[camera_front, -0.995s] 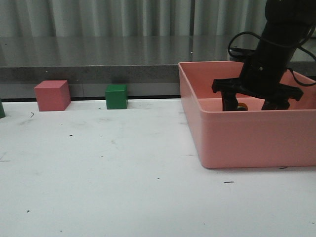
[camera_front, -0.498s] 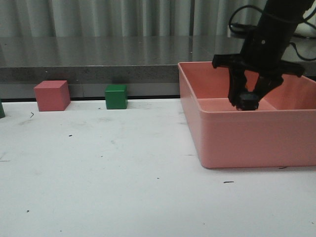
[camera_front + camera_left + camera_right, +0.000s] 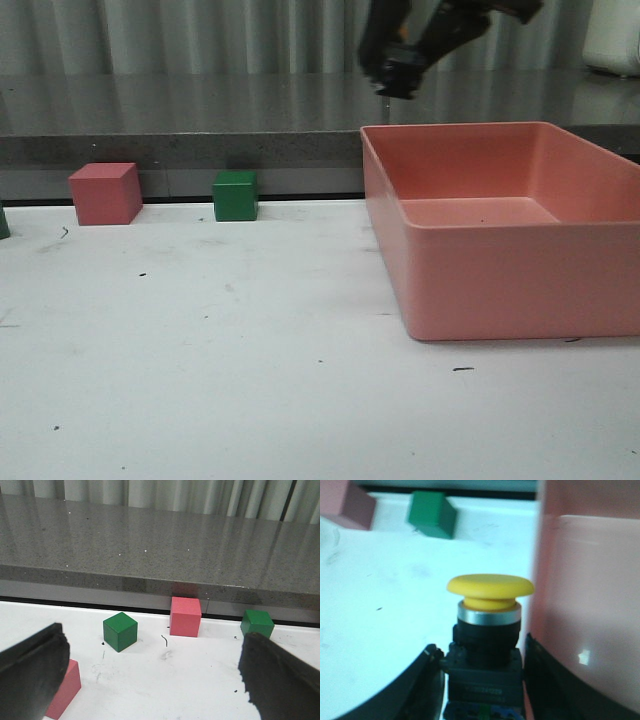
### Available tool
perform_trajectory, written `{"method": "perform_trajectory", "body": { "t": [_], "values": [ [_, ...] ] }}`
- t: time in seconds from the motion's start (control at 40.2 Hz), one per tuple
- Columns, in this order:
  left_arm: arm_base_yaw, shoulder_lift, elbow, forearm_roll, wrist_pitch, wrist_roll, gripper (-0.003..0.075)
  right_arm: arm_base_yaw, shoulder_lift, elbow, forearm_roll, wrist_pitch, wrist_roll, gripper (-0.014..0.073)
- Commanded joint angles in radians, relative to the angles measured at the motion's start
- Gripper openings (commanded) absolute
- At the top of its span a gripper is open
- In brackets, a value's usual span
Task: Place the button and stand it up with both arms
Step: 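Lift the button out of the bin and carry it toward the cubes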
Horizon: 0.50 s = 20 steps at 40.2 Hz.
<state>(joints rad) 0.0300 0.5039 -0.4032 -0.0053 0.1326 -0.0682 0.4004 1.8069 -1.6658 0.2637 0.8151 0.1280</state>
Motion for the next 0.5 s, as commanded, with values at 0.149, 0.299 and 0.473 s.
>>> {"method": "perform_trajectory", "body": {
  "t": [0.149,0.299,0.473],
  "values": [
    [0.002,0.009,-0.038,-0.005,-0.086,-0.006,0.0661,0.242,0.077,-0.111,0.103,-0.104,-0.036,0.0251],
    [0.002,0.009,-0.038,-0.005,-0.086,-0.006,0.0661,0.302,0.199,-0.214,0.095,-0.061,0.015,0.0251],
    [0.002,0.009,-0.038,-0.005,-0.086,-0.006,0.0661,0.298,0.279,-0.234,-0.139,-0.036,0.297,0.0251]
  ]
}}
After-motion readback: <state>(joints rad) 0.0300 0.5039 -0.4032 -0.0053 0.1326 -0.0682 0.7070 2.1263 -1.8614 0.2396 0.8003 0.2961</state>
